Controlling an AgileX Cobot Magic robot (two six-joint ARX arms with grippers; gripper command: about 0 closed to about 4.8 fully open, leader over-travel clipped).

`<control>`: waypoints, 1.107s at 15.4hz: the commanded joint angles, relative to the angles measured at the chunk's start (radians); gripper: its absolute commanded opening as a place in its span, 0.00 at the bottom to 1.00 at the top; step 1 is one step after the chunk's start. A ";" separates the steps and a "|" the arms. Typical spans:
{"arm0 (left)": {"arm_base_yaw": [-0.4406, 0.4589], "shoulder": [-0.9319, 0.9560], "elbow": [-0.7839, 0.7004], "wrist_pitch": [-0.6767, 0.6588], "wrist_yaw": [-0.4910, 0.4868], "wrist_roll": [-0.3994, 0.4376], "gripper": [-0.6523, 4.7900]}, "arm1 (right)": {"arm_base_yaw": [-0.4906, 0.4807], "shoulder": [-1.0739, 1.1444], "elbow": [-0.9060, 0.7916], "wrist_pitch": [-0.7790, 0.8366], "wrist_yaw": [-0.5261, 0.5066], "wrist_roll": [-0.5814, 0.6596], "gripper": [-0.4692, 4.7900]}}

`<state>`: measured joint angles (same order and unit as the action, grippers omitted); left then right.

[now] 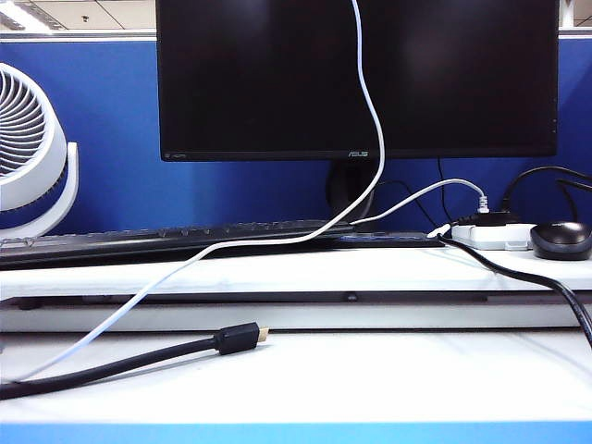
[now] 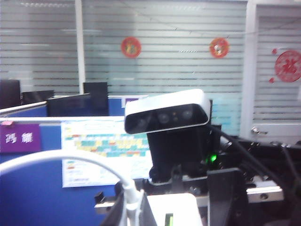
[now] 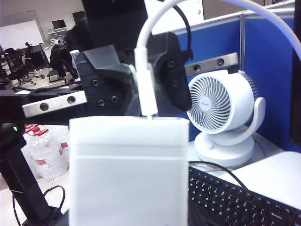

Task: Pick up the Type-C charging cable and the charging base, insert one end of the Type-C charger into the corresponding slot on the base, and finally place the plugged-in charger back on the table.

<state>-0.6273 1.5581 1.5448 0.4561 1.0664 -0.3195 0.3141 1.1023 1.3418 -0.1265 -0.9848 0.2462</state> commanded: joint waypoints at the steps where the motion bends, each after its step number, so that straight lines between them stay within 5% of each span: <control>1: -0.025 0.030 -0.031 -0.269 0.187 0.088 0.11 | 0.000 0.001 0.034 0.212 0.065 -0.005 0.08; 7: -0.036 0.030 -0.031 -0.362 0.187 0.131 0.11 | 0.001 0.020 0.084 0.219 0.030 -0.118 0.08; 9: -0.037 0.030 -0.031 -0.399 0.187 0.163 0.11 | 0.001 0.024 0.086 0.221 0.067 -0.009 0.08; 15: -0.066 0.028 -0.027 -0.537 0.156 0.256 0.11 | 0.001 0.031 0.097 0.236 0.013 -0.093 0.08; 17: -0.064 0.029 -0.026 -0.521 0.141 0.256 0.35 | 0.001 0.031 0.097 0.235 0.021 -0.093 0.08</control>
<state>-0.6529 1.5383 1.5650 0.1940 1.0431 -0.0860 0.3099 1.1496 1.3808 -0.1864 -1.0634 0.1406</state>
